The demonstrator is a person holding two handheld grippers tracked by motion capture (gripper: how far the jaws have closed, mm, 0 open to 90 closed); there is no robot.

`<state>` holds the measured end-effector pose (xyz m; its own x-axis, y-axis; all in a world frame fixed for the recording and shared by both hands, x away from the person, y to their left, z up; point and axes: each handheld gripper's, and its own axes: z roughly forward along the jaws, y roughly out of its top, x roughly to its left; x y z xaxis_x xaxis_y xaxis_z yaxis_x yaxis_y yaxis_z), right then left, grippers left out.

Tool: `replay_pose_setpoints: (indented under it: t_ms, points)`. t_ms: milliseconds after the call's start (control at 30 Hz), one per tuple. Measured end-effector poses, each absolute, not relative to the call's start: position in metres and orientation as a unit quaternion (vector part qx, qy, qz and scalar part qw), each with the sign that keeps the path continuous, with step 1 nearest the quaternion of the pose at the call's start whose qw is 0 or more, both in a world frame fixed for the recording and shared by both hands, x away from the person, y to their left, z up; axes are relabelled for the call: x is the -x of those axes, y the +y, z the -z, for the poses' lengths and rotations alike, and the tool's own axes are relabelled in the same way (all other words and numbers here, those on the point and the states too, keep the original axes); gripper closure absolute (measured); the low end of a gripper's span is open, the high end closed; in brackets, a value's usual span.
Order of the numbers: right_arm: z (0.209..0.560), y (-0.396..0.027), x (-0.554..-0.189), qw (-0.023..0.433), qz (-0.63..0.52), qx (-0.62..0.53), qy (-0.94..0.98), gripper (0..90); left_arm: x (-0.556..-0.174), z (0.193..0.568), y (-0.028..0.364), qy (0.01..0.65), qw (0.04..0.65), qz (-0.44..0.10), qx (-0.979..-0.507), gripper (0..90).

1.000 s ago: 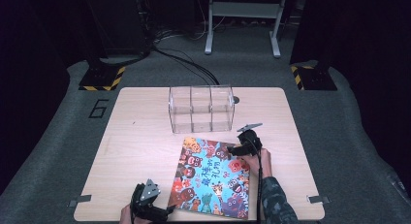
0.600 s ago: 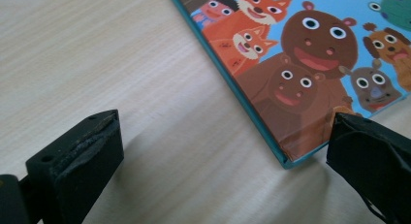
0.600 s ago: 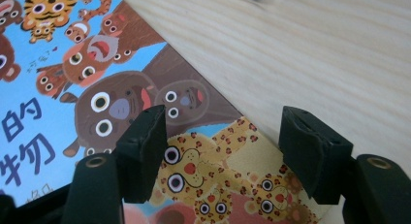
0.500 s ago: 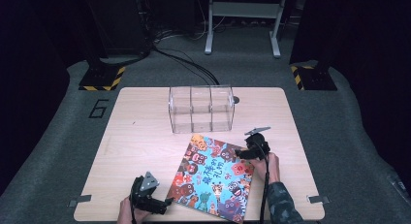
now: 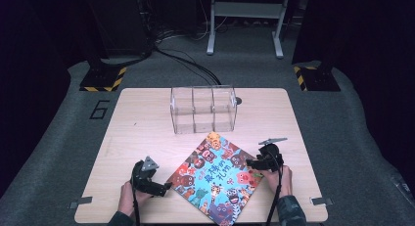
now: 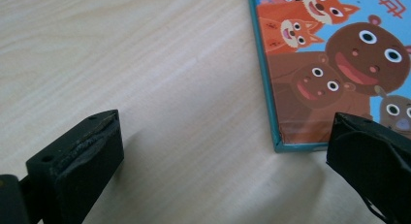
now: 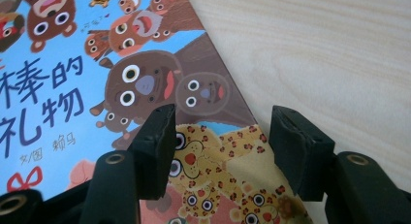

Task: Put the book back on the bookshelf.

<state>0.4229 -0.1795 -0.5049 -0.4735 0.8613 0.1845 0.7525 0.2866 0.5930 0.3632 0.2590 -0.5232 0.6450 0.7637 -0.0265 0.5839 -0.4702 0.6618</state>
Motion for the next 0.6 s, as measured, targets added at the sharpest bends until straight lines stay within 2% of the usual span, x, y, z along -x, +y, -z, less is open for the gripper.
replay_pose_setpoints:
  t_ms: [467, 600]
  points:
    - [0.498, -0.18, -0.397, 0.088, -0.285, -0.525, 0.797, 48.3, -0.41, 0.523, 0.252, 0.45, 0.321, -0.153, -0.819, 0.0]
    - [0.497, -0.177, -0.389, 0.093, -0.278, -0.531, 0.795, 47.2, -0.424, 0.522, 0.25, 0.461, 0.316, -0.159, -0.814, 0.0]
